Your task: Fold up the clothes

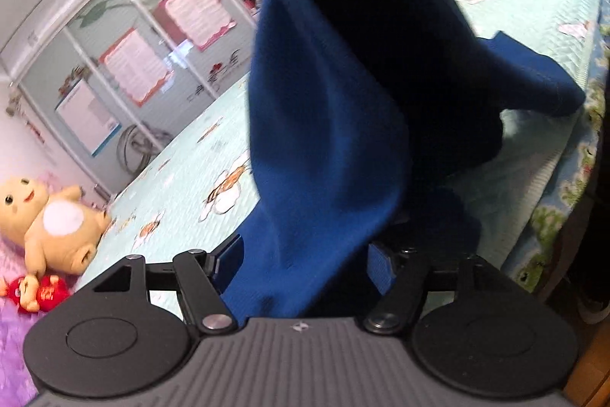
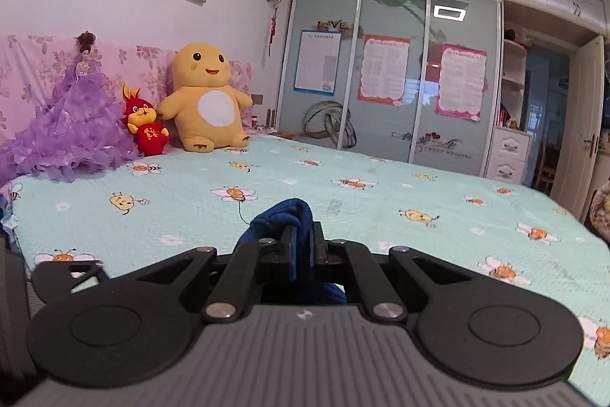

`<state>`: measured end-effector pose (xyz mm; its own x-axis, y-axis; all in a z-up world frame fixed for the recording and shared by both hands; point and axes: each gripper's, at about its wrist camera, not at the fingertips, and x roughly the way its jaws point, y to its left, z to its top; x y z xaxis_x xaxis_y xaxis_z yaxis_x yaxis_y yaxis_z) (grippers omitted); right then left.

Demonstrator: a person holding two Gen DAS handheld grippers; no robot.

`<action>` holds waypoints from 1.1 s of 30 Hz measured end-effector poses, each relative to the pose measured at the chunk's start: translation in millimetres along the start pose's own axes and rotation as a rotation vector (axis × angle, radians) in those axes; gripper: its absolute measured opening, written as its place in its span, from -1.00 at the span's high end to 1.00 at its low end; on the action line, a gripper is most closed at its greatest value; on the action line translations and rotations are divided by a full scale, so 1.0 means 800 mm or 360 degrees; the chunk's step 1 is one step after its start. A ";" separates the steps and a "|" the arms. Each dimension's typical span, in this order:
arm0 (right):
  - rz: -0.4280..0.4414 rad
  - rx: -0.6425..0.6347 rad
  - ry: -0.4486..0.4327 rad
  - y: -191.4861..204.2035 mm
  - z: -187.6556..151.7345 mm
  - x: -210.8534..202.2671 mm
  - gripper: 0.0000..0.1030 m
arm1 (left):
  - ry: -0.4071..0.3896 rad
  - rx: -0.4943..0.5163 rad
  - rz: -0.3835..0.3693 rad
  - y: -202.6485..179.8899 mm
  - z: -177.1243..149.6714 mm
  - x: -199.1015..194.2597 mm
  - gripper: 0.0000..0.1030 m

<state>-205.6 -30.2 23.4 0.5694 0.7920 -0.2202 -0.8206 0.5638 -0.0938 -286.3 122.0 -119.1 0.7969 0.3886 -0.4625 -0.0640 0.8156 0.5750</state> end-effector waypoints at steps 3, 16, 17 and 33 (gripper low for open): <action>-0.0006 0.0020 -0.0020 0.001 0.005 -0.004 0.91 | -0.0017 0.0020 -0.0049 -0.021 0.001 -0.011 -0.39; 0.0025 0.0071 -0.0076 0.002 0.015 -0.022 0.91 | -0.0081 -0.0287 0.0081 0.001 0.015 -0.017 0.57; 0.0016 0.0074 -0.0070 0.001 0.012 -0.023 0.91 | -0.0098 -0.0326 0.0114 0.007 0.015 -0.023 0.73; -0.0080 0.0062 -0.0287 -0.022 0.067 -0.053 0.91 | -0.0606 -0.0392 0.0477 0.121 0.123 -0.133 0.91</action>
<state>-212.8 -61.0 86.1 0.6122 0.7898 -0.0384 -0.7903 0.6095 -0.0620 -318.3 117.6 51.9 0.8805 0.4741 0.0009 -0.4243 0.7870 0.4478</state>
